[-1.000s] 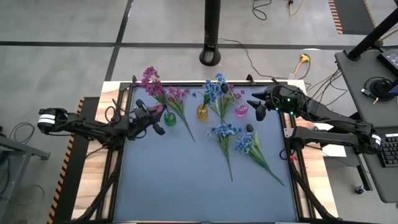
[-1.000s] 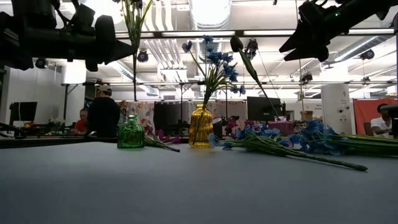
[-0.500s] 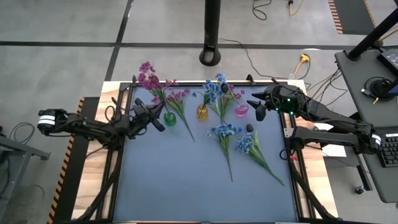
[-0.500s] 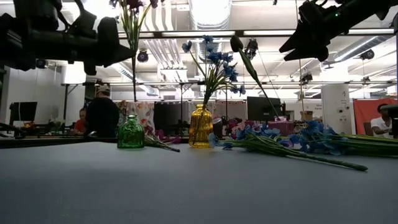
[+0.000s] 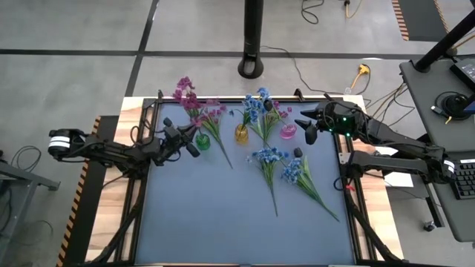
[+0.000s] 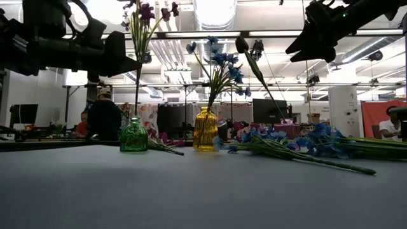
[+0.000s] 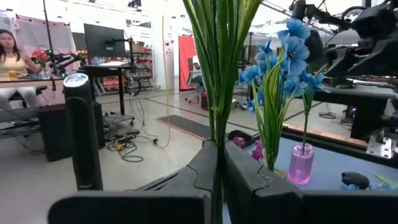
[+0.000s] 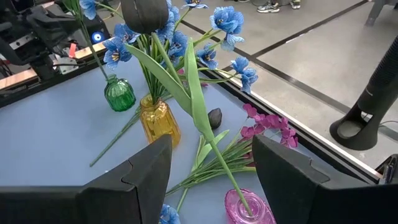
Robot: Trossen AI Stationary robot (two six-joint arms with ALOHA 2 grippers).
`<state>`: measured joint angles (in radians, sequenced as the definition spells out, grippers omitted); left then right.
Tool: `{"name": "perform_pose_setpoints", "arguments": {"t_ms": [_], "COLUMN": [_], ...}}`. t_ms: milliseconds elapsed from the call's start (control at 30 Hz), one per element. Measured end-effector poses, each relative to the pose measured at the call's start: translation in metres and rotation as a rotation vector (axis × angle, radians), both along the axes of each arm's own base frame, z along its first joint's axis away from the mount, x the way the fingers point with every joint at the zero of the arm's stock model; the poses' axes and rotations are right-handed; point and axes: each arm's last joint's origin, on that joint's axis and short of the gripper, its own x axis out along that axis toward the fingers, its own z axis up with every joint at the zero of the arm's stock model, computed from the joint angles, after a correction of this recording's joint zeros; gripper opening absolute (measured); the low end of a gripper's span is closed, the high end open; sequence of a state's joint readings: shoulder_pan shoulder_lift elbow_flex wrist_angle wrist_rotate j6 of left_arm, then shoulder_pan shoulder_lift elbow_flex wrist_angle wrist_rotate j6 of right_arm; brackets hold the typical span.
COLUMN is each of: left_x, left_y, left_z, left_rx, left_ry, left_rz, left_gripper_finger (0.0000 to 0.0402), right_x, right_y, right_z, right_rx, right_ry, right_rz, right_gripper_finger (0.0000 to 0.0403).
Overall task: Sort flowers into vase by color
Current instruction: Put the left purple flowers into the green flower vase
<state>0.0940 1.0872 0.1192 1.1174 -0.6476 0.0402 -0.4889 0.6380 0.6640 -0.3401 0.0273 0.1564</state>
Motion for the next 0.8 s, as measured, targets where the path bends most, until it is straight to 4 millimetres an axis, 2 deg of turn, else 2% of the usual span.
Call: {"name": "perform_pose_setpoints", "arguments": {"t_ms": [233,800], "left_x": [-0.001,0.003], "left_y": [0.001,0.002], "left_z": [-0.004,-0.011], "left_rx": [0.005,-0.05], "left_ry": [0.033,0.028], "left_rz": [0.054,0.047], "left_gripper_finger": [0.0,0.0], "right_x": [0.0,0.0], "right_y": [0.0,0.0], "right_z": [0.0,0.0], "right_rx": [-0.003,-0.002], "right_ry": [0.002,0.001], "right_rz": [0.001,0.002], "right_gripper_finger": [0.0215,0.0215]}}
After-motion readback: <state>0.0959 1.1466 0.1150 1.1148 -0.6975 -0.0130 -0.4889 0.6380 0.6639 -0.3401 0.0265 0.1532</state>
